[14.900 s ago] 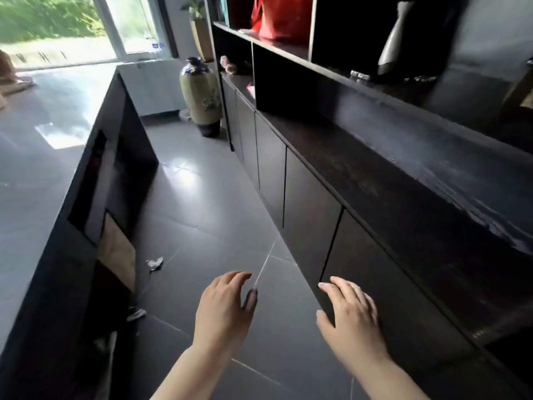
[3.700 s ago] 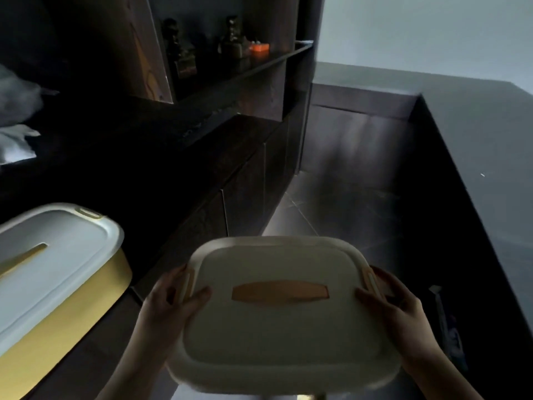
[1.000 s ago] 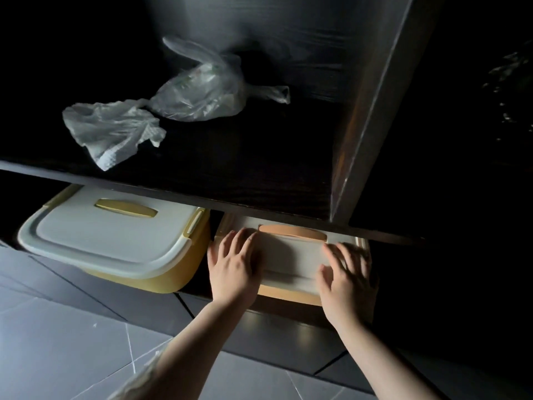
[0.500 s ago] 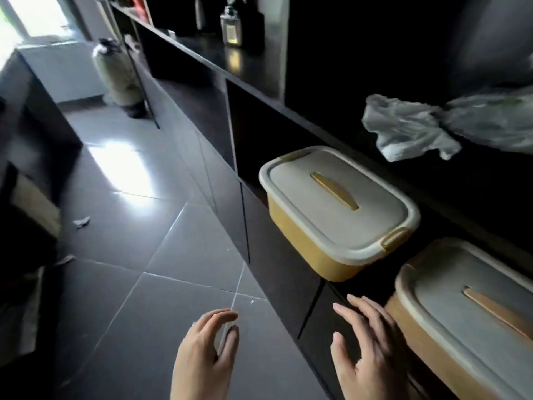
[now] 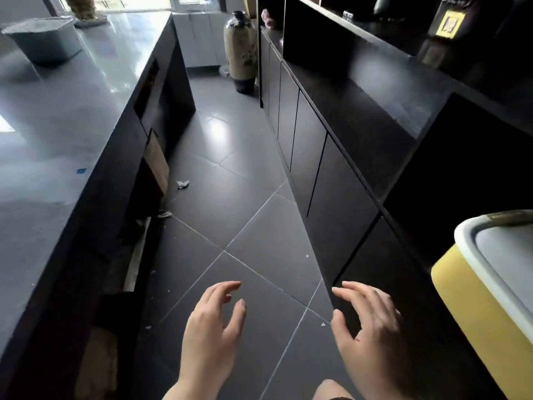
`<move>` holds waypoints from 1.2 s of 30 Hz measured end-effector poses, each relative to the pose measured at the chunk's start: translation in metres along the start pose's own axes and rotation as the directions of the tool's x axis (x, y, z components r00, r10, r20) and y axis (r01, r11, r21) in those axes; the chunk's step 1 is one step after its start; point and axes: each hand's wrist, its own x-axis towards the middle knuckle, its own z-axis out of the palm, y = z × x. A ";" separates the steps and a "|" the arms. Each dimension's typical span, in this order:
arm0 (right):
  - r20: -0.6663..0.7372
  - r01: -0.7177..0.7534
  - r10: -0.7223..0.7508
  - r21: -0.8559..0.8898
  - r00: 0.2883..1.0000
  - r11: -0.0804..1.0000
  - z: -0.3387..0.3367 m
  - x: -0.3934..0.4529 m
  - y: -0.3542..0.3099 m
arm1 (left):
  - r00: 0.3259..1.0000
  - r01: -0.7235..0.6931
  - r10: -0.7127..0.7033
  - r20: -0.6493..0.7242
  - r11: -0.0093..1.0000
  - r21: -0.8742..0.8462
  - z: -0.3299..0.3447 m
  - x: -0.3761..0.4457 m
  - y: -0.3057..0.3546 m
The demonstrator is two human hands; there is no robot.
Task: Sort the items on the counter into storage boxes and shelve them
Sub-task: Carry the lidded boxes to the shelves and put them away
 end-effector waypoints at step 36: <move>0.232 0.039 -0.045 0.033 0.972 0.999 0.508 0.672 -0.099 | 0.969 0.140 -0.127 -0.211 0.989 0.049 -0.034 0.796 -0.074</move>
